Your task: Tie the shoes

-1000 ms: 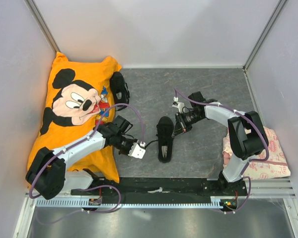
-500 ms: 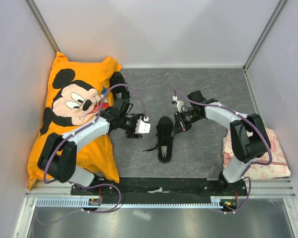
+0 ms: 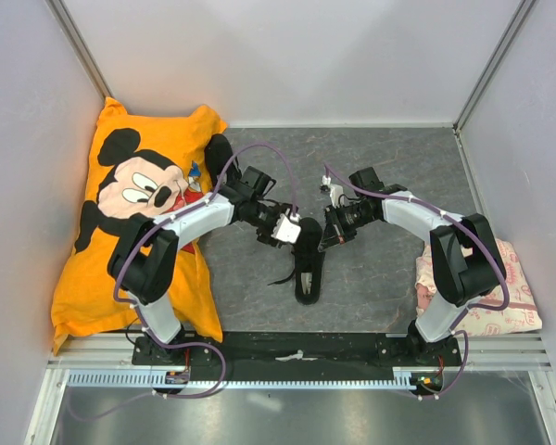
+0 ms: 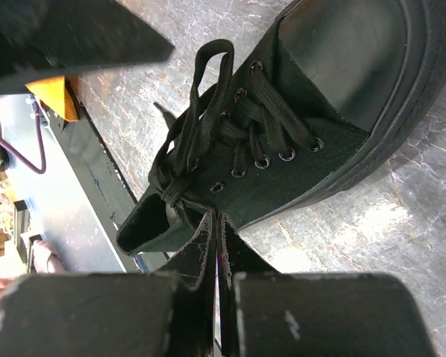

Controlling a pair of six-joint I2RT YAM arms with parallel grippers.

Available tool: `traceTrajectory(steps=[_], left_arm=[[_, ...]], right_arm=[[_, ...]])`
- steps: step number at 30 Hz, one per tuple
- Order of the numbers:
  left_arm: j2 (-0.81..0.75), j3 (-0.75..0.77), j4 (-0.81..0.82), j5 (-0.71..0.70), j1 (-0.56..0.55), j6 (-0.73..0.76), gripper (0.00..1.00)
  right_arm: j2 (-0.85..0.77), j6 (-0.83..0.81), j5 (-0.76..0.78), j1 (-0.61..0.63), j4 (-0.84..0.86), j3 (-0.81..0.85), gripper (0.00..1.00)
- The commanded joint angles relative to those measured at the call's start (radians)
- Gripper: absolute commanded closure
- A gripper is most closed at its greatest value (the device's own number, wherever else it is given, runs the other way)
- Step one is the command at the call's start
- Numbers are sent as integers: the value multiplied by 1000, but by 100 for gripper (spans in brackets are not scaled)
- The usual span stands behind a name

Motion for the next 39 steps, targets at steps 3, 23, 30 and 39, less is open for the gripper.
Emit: traceTrajectory(steps=[3,23,30,39], left_arm=[[56,68,-127,43,-42,172,28],[126,114,-193,-31,-91,247,75],[13,25,-197,-54,-85,200,98],[-62,-49,-194,-83,-63,155,98]], right_arm=[[-35,18,7,4,28,22,100],[-50,5,15,4,19,14,100],[-82,-53,68,-1,-16,-14,100],[-91,-120,108,-4,-58,-23,100]])
